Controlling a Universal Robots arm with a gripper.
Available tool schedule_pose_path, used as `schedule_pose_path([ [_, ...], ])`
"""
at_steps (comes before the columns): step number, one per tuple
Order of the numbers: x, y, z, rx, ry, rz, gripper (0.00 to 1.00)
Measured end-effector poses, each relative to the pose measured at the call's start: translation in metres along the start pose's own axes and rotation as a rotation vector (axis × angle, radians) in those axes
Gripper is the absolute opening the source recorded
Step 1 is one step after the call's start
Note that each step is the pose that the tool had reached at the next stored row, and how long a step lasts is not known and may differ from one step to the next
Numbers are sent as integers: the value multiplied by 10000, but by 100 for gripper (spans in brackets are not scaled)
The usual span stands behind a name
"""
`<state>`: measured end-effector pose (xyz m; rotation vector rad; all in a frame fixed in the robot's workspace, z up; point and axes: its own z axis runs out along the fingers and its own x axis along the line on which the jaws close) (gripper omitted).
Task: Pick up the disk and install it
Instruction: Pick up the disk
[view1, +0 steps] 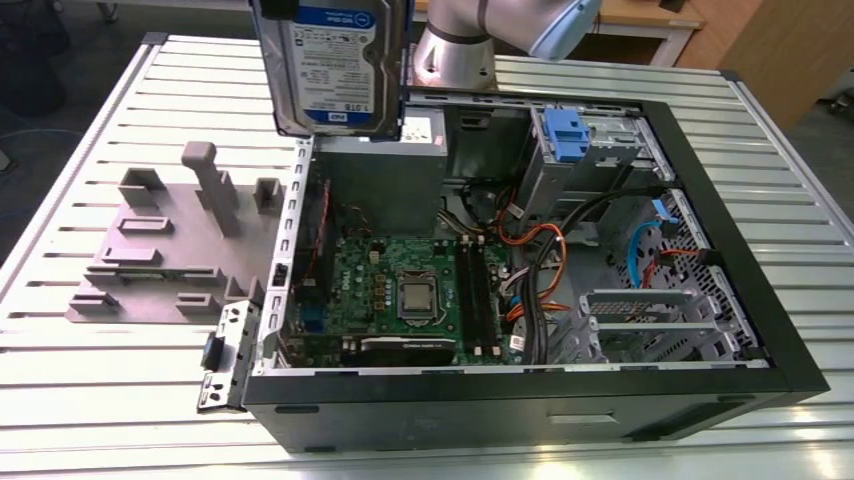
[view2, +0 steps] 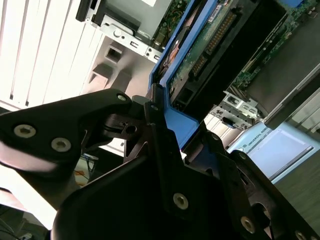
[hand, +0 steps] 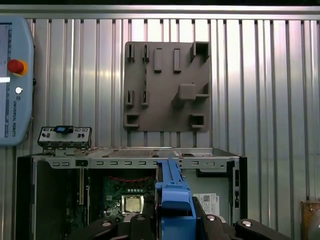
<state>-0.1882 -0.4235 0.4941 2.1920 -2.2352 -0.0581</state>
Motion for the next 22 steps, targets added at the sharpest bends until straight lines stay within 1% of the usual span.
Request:
schedule_pose_path([
  [6, -2, -124, 1, -1, 1, -13, 36],
  [12, -2, -194, 5, 0, 0, -17, 36],
  [15, 17, -212, 7, -2, -2, -17, 36],
  [22, 109, -230, 24, 0, -5, -18, 36],
])
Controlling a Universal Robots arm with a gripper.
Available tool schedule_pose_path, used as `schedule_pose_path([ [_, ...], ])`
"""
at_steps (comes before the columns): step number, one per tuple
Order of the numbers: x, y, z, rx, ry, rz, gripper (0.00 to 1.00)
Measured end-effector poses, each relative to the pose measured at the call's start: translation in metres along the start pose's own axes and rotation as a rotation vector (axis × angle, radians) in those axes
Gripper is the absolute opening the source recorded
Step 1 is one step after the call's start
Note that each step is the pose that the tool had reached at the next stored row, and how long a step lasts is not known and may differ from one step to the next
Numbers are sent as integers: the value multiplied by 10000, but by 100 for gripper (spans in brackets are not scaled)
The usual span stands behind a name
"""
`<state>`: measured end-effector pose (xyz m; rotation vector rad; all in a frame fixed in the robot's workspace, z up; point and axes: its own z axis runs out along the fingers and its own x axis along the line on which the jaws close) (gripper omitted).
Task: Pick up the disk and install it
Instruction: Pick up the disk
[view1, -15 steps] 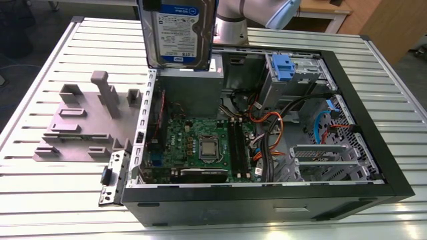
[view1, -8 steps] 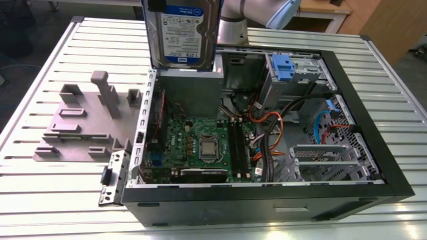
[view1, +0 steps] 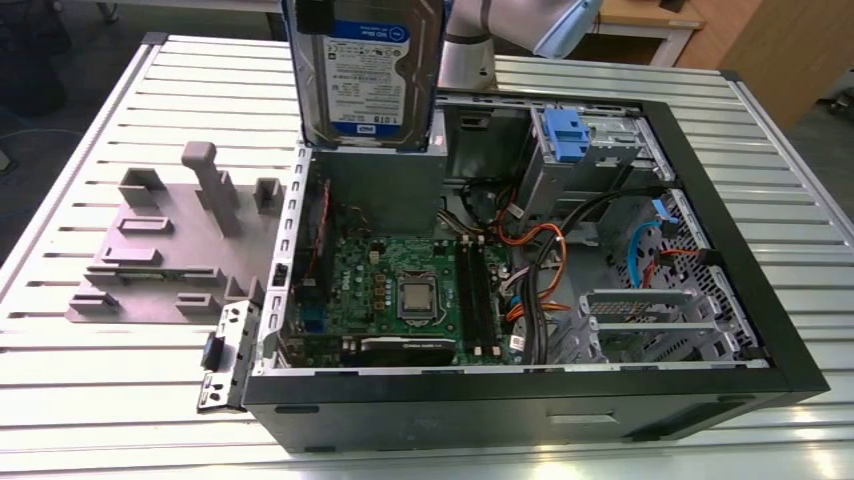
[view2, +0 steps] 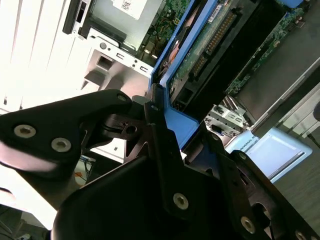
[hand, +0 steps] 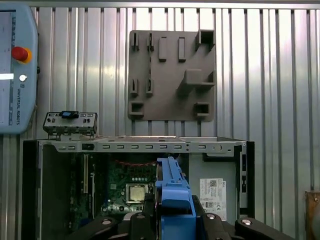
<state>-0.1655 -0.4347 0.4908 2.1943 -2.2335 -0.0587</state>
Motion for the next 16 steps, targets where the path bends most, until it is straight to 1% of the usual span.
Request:
schedule_pose_path([
  [2, 7, -39, 5, -2, 3, -2, 36],
  [4, 8, -97, 10, -1, 1, -4, 36],
  [12, 3, -415, 22, 0, 1, -3, 36],
  [16, 3, -545, 31, -1, 2, -3, 36],
])
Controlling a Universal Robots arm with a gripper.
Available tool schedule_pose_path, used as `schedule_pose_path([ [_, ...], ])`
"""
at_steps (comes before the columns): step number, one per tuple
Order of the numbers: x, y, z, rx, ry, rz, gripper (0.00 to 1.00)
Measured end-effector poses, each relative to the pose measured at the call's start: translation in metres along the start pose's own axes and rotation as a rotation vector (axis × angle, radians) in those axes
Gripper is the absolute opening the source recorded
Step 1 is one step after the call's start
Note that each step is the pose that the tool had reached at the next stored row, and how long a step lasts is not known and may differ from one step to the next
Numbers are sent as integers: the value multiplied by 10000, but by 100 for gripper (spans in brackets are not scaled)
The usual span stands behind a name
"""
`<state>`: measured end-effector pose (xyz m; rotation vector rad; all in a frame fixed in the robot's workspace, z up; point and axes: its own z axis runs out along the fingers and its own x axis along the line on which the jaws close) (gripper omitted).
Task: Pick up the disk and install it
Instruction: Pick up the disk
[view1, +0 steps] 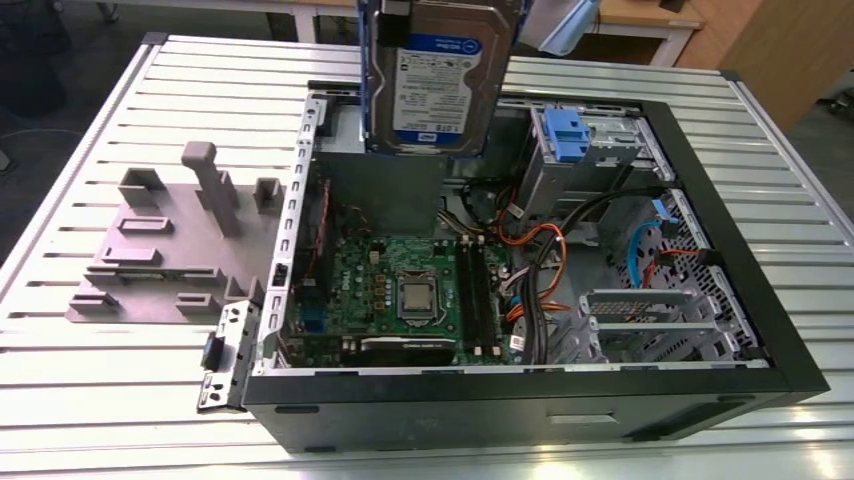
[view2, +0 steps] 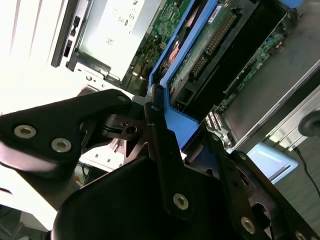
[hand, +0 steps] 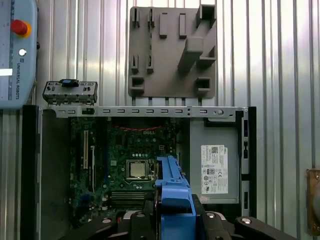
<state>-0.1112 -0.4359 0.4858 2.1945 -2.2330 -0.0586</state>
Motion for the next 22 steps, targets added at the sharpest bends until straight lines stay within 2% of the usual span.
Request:
schedule_pose_path([
  [5, 4, -86, 25, 8, -2, -1, 36],
  [7, 4, -95, 26, 48, 0, 0, 36],
  [8, 3, -96, 25, 115, 0, -1, 36],
  [11, 4, -96, 26, 387, -6, -7, 36],
  [12, 5, -98, 27, 433, -7, -9, 36],
  [19, 18, -150, 36, 438, -31, 133, 36],
  [22, 18, -154, 37, 438, -34, 135, 36],
])
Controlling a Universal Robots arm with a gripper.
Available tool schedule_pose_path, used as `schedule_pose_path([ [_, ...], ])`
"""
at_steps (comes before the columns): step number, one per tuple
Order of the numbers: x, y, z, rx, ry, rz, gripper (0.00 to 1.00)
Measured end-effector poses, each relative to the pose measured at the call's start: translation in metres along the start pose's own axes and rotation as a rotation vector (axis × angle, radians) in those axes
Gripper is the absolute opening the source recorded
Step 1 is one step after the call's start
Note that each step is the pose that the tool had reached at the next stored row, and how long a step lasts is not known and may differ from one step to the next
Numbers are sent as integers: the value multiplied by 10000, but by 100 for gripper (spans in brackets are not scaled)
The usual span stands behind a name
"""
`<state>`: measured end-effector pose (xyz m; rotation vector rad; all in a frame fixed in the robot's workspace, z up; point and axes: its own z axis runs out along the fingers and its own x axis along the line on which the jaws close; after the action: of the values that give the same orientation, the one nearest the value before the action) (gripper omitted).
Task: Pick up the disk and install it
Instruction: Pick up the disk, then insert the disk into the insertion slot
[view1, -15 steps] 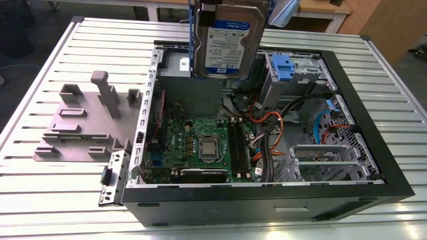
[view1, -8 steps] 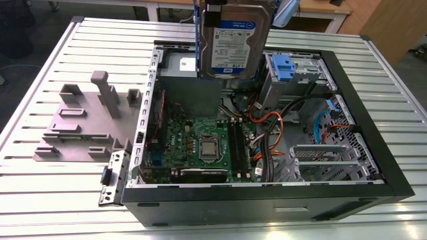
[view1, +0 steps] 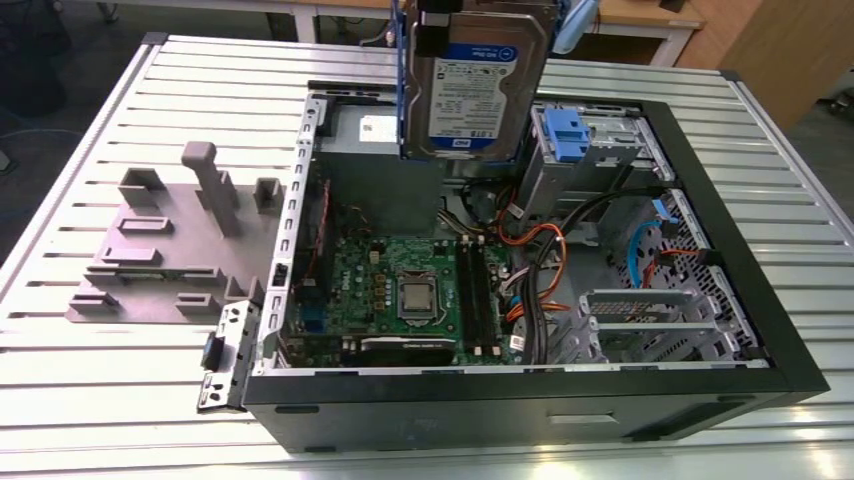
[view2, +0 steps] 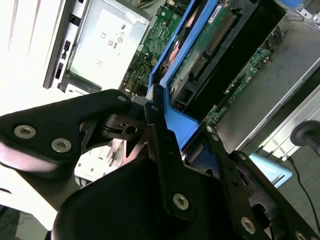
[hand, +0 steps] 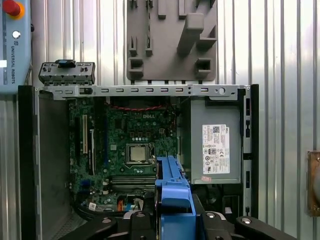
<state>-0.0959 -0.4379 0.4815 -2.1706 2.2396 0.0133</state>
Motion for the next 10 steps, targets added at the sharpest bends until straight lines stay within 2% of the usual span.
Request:
schedule_pose_path([
  [9, -1, -12, 0, -1, 2, -1, 36],
  [10, -1, -31, 1, 0, 1, -2, 36],
])
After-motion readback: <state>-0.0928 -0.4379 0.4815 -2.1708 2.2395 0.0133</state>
